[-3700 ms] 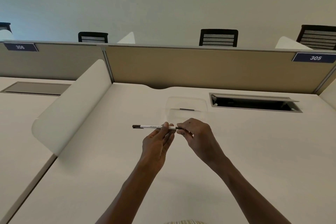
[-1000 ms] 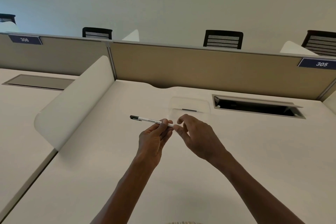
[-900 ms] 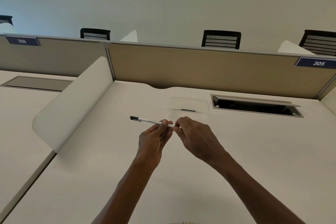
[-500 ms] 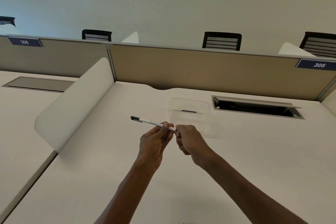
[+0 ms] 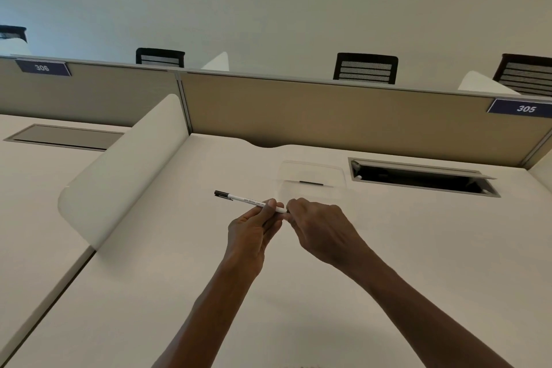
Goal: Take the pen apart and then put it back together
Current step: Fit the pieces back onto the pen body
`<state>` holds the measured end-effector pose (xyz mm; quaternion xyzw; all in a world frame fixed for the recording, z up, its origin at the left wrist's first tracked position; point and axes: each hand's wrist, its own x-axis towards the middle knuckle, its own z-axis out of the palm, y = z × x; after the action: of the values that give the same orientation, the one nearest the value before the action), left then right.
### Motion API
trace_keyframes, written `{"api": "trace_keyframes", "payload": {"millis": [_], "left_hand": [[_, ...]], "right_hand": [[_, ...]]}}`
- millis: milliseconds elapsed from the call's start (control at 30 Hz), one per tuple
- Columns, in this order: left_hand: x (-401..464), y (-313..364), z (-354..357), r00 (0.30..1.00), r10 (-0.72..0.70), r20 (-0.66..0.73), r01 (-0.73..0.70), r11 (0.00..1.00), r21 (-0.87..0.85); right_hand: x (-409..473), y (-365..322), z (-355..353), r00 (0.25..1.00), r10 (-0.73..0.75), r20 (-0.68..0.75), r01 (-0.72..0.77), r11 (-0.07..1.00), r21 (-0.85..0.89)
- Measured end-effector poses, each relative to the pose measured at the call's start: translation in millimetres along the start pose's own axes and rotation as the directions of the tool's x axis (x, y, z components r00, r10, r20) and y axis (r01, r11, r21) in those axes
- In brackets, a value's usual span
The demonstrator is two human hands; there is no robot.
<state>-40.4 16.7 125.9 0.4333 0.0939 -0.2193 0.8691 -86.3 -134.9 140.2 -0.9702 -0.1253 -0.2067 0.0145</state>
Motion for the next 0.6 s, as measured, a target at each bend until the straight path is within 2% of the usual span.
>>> {"api": "trace_keyframes", "payload": {"millis": [67, 133, 167, 200, 233, 267, 300, 333, 367, 400, 433, 467, 500, 533, 567, 600], "left_hand": [[-2, 1, 1, 1.0, 0.009, 0.021, -0.009, 1.0, 0.004], [-2, 0, 2, 0.999, 0.015, 0.043, -0.016, 1.0, 0.01], [-2, -1, 2, 0.998, 0.017, 0.053, -0.018, 1.0, 0.006], [-2, -1, 2, 0.998, 0.021, 0.063, -0.021, 1.0, 0.002], [-2, -2, 2, 0.997, 0.024, 0.072, -0.024, 1.0, 0.002], [-3, -3, 2, 0.996, 0.031, 0.078, -0.031, 0.999, 0.006], [-3, -3, 1, 0.996, 0.04, 0.082, -0.042, 0.999, 0.018], [-3, -3, 1, 0.995, 0.051, 0.085, -0.054, 0.998, 0.036], [-3, -3, 1, 0.995, 0.06, 0.085, -0.064, 0.997, 0.052], [-3, -3, 1, 0.995, 0.063, 0.084, -0.068, 0.996, 0.06], [-3, -2, 1, 0.995, 0.06, 0.077, -0.065, 0.996, 0.059], [-3, 0, 2, 0.996, 0.055, 0.068, -0.059, 0.997, 0.053], [-3, 0, 3, 0.997, 0.051, 0.059, -0.053, 0.998, 0.045], [-3, 1, 4, 0.998, 0.047, 0.049, -0.049, 0.998, 0.037], [-3, 1, 5, 0.998, 0.045, 0.039, -0.046, 0.999, 0.03], [-3, 2, 5, 0.999, 0.042, 0.031, -0.043, 0.999, 0.024]], "right_hand": [[0, -2, 1, 0.999, 0.003, -0.037, -0.003, 1.0, 0.014], [0, -8, 2, 0.995, 0.085, -0.053, -0.078, 0.99, 0.115], [1, -13, 3, 0.983, 0.179, -0.042, -0.165, 0.959, 0.23], [3, -18, 4, 0.949, 0.315, 0.031, -0.298, 0.855, 0.425], [5, -22, 4, 0.872, 0.455, 0.184, -0.452, 0.599, 0.661], [7, -25, 4, 0.752, 0.521, 0.403, -0.568, 0.202, 0.798], [10, -27, 2, 0.629, 0.467, 0.622, -0.608, -0.203, 0.767], [11, -26, 0, 0.546, 0.372, 0.751, -0.597, -0.456, 0.66], [11, -23, -1, 0.508, 0.307, 0.805, -0.589, -0.558, 0.585], [11, -22, -3, 0.505, 0.273, 0.819, -0.598, -0.573, 0.56], [12, -20, -6, 0.524, 0.288, 0.802, -0.627, -0.506, 0.591], [12, -20, -8, 0.574, 0.359, 0.736, -0.666, -0.318, 0.674], [10, -19, -9, 0.662, 0.439, 0.607, -0.675, -0.002, 0.738], [8, -18, -9, 0.767, 0.48, 0.426, -0.619, 0.377, 0.689], [4, -15, -6, 0.866, 0.433, 0.249, -0.497, 0.698, 0.516], [1, -13, -3, 0.933, 0.334, 0.133, -0.359, 0.878, 0.316]]}}
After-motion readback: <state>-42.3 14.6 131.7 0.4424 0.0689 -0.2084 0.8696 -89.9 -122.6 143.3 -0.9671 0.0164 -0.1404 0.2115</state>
